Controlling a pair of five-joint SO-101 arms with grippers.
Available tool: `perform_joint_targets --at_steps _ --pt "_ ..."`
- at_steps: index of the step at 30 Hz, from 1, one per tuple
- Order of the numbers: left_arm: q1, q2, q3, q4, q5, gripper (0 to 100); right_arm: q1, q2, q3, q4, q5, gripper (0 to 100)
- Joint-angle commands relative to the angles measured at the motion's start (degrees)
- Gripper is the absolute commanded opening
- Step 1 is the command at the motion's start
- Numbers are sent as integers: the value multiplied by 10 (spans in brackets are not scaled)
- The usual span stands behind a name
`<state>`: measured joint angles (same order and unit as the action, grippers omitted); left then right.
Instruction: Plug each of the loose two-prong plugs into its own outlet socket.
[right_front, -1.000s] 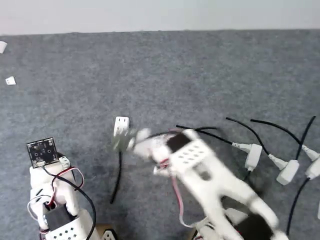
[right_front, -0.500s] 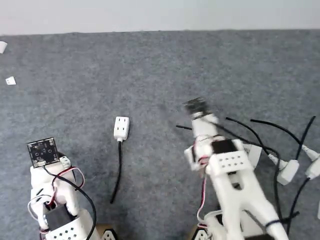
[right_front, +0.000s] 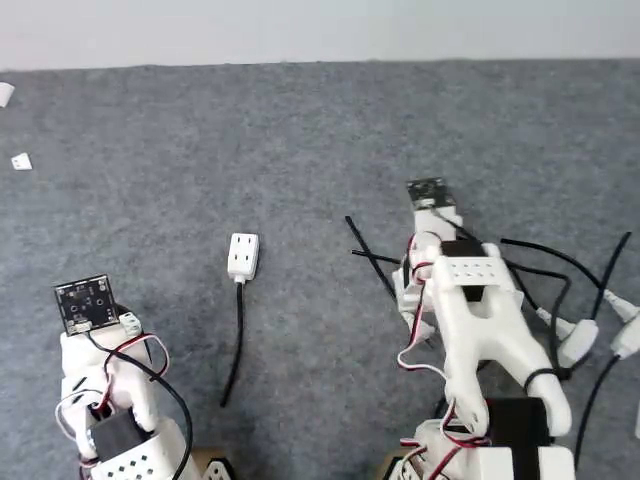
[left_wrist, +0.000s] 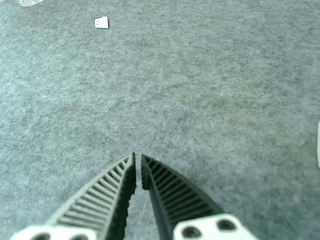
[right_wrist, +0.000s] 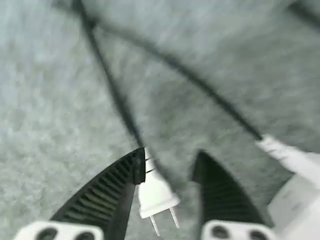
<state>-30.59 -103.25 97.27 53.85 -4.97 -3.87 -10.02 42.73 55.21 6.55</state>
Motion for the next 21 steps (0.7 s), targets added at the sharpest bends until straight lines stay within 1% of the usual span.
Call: perform_joint_targets --at_steps 1,2,4,6,12,16,17,21 --pt "3 -7 -8 3 -4 16 7 -18 -26 5 -11 32" --pt "3 -7 -8 3 -4 16 6 -21 -26 6 -12 35" --pt "3 -7 -8 3 -4 16 4 -24 -26 2 -1 13" --pt "3 -7 -8 3 -4 16 -4 -20 -26 0 27 9" --pt "3 -7 -8 3 -4 16 -58 -6 -5 0 131 16" --pt "3 -7 -8 3 -4 16 -58 16 -7 1 159 17" --pt "3 -7 -8 3 -4 16 -58 20 -8 2 164 26" --pt "3 -7 -8 3 -4 16 -58 21 -7 15 178 117"
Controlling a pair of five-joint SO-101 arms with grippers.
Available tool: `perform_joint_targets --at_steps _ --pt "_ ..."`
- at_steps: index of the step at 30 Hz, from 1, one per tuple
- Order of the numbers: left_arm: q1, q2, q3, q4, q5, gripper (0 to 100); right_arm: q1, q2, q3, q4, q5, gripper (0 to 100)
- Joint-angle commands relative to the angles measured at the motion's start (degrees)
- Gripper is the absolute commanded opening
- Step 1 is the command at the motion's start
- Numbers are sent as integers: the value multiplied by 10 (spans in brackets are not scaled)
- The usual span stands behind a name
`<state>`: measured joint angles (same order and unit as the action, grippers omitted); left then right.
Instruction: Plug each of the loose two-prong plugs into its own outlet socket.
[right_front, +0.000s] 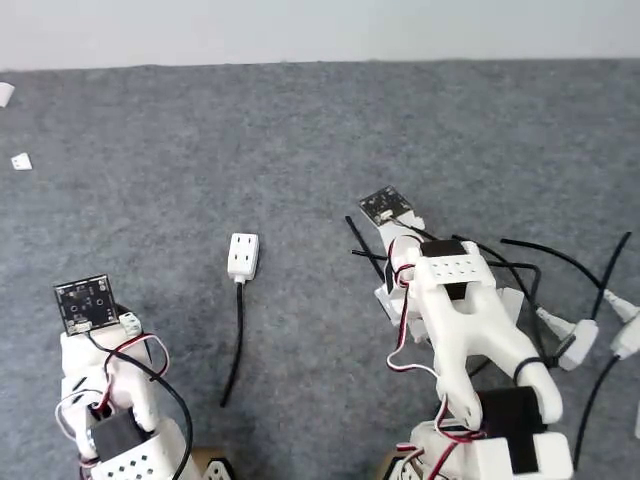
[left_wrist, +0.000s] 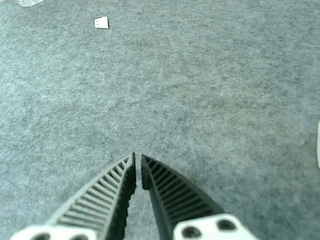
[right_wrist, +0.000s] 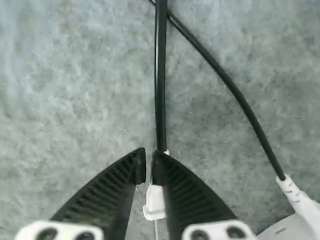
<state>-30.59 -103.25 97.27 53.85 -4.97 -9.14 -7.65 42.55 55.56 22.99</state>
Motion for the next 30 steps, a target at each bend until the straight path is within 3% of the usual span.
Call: perform_joint_targets --at_steps 1,5,22,30 --pt "3 -7 -8 3 -4 16 -4 -3 -5 11 14 112" --pt "3 -7 -8 3 -4 16 13 -4 -9 4 15 3" --pt "3 -7 -8 3 -4 16 25 1 12 15 67 9" --pt "3 -7 -8 3 -4 16 25 -86 34 11 29 11"
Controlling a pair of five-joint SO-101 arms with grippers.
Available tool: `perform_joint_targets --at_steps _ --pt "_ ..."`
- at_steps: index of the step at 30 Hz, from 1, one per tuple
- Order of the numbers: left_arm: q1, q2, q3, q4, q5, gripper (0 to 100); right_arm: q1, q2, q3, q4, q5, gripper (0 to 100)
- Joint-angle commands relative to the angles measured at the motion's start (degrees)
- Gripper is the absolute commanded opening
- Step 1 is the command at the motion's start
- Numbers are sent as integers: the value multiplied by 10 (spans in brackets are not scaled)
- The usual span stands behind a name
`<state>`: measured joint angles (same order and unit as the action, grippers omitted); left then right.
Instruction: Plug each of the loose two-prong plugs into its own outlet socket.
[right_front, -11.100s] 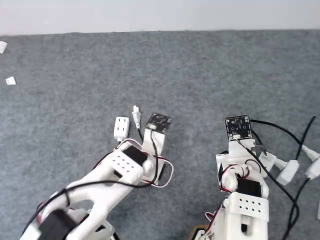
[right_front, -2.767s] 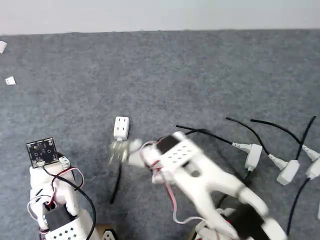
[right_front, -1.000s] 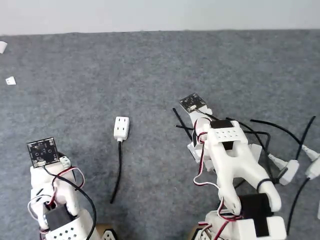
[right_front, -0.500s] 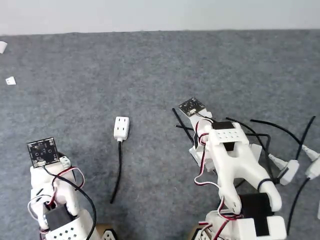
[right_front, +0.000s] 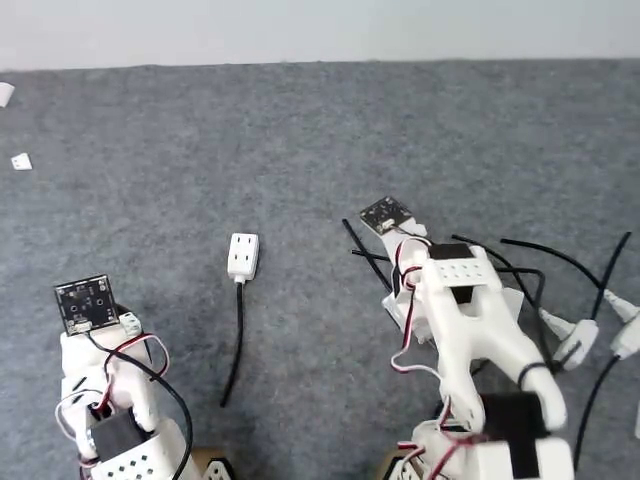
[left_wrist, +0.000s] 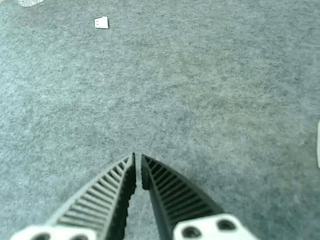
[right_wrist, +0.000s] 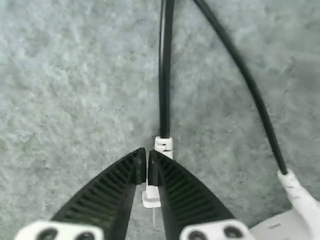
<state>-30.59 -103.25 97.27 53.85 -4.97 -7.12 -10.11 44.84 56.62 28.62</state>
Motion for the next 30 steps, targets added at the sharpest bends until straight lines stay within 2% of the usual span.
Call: perform_joint_targets --at_steps 1,7,12,16,22,30 --pt "3 -7 -8 3 -4 16 5 -82 21 0 -34 13" --pt "3 -7 -8 3 -4 16 6 -136 77 -36 -28 107" --pt "3 -7 -8 3 -4 16 6 -95 72 -41 21 99" --pt "3 -7 -8 3 -4 16 7 -42 47 -38 53 143" --pt "3 -7 -8 3 -4 16 11 15 -4 -18 56 104" --pt "3 -7 -8 3 -4 16 10 54 -38 -12 75 102"
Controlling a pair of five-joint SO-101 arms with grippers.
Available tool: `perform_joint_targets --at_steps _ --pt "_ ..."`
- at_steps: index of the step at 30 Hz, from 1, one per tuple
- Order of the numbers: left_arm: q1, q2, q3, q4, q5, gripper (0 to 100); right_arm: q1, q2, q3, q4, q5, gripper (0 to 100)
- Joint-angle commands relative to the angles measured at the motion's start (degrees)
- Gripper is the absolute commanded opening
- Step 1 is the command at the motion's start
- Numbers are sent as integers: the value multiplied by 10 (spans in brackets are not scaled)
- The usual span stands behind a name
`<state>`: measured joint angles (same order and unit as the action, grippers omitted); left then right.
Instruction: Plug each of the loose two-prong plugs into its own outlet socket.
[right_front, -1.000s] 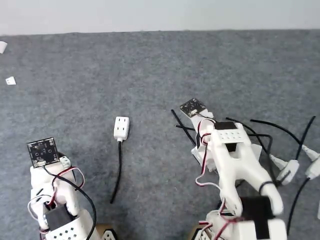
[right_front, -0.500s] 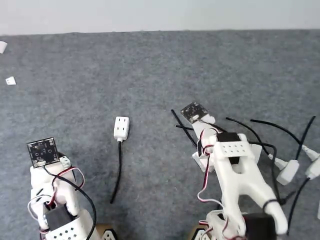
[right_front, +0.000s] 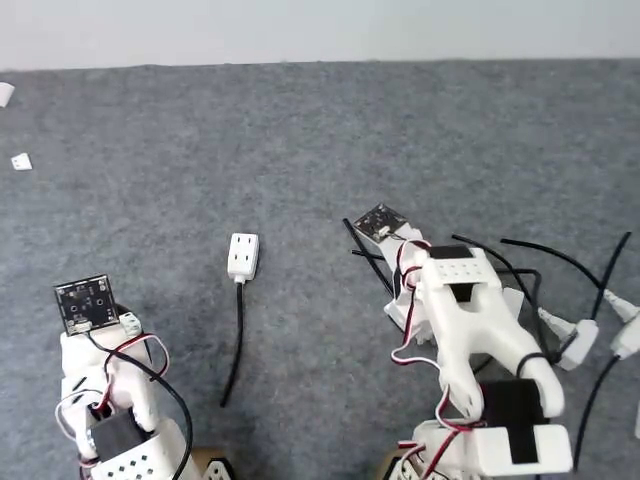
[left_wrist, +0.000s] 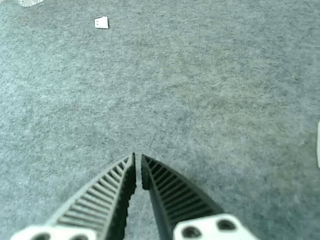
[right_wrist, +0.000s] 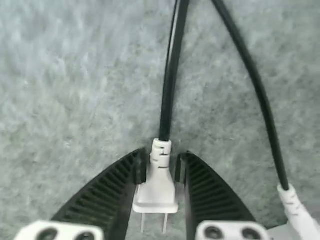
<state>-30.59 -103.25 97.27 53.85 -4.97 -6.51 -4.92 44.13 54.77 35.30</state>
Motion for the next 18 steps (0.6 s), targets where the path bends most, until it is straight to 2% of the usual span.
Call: perform_joint_targets --at_steps 1,7,11,14,18 --pt "3 -7 -8 3 -4 16 4 3 -32 7 8 101" --pt "3 -7 -8 3 -4 16 4 7 -32 7 8 98" --pt "3 -7 -8 3 -4 16 6 7 -33 12 8 7" --pt "3 -7 -8 3 -4 16 6 7 -33 21 4 7" --pt "33 -7 -8 22 -4 16 1 -26 -33 25 -39 9"
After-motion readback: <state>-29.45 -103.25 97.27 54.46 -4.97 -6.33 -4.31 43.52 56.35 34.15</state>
